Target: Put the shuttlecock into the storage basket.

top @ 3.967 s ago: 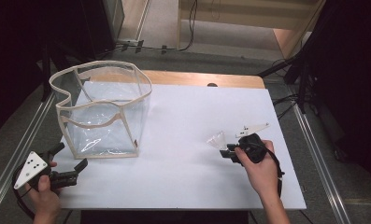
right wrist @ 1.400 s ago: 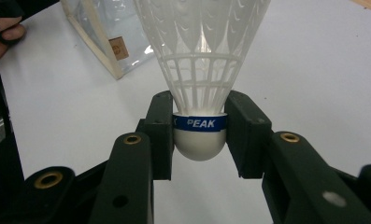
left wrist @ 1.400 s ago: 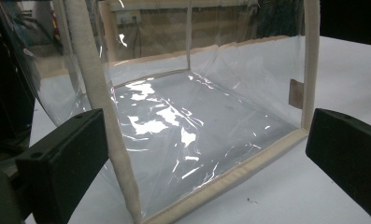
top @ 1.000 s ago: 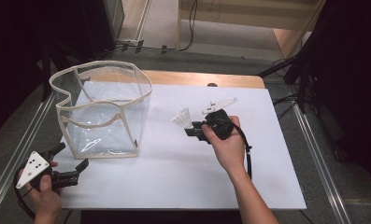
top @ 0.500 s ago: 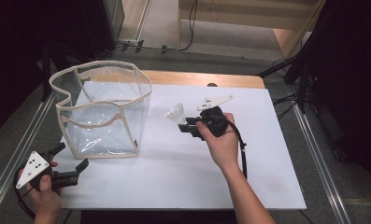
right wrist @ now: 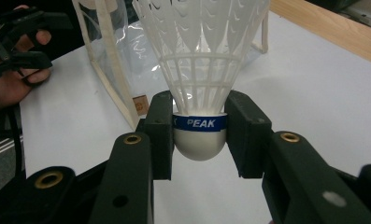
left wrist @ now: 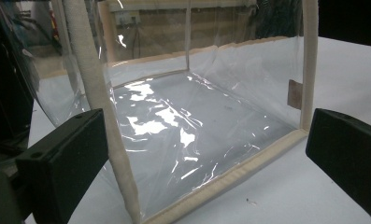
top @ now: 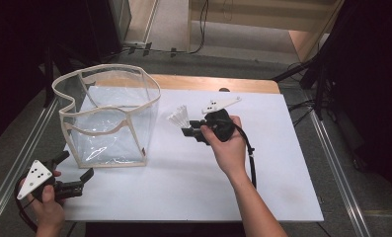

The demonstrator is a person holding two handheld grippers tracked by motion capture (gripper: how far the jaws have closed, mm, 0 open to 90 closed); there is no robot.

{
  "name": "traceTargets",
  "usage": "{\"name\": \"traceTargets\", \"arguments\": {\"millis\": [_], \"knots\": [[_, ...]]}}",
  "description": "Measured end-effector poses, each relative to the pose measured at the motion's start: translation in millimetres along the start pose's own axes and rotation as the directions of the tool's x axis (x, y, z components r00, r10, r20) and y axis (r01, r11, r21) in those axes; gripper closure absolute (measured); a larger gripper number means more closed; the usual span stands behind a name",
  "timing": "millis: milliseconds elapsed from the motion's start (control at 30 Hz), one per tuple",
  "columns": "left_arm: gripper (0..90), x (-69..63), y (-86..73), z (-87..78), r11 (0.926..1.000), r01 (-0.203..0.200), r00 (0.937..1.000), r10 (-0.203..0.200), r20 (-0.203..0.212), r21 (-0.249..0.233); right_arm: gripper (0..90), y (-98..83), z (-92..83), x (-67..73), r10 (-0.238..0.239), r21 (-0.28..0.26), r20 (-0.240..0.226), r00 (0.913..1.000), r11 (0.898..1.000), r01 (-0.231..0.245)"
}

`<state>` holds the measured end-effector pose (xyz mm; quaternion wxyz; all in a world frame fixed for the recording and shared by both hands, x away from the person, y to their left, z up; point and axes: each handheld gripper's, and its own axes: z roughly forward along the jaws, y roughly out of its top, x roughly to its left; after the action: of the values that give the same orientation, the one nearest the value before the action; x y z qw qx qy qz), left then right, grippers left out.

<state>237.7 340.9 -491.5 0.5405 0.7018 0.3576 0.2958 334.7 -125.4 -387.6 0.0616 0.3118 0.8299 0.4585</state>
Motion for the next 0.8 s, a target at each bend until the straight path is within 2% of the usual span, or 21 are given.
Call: {"name": "traceTargets", "arguments": {"millis": [700, 800], "knots": [[0.0, 0.2, 0.0, -0.2, 1.0, 0.002, 1.0, -0.002, 0.007, -0.005, 62.6, 23.2, 8.2, 9.6, -0.031, -0.06, -0.01, 0.9995, 0.998, 0.03], [0.0, 0.5, 0.0, -0.6, 0.9999, 0.007, 0.9999, -0.006, 0.009, -0.009, 62.6, 26.5, 9.4, 10.8, -0.038, -0.056, -0.01, 0.9992, 0.998, 0.038]]}}
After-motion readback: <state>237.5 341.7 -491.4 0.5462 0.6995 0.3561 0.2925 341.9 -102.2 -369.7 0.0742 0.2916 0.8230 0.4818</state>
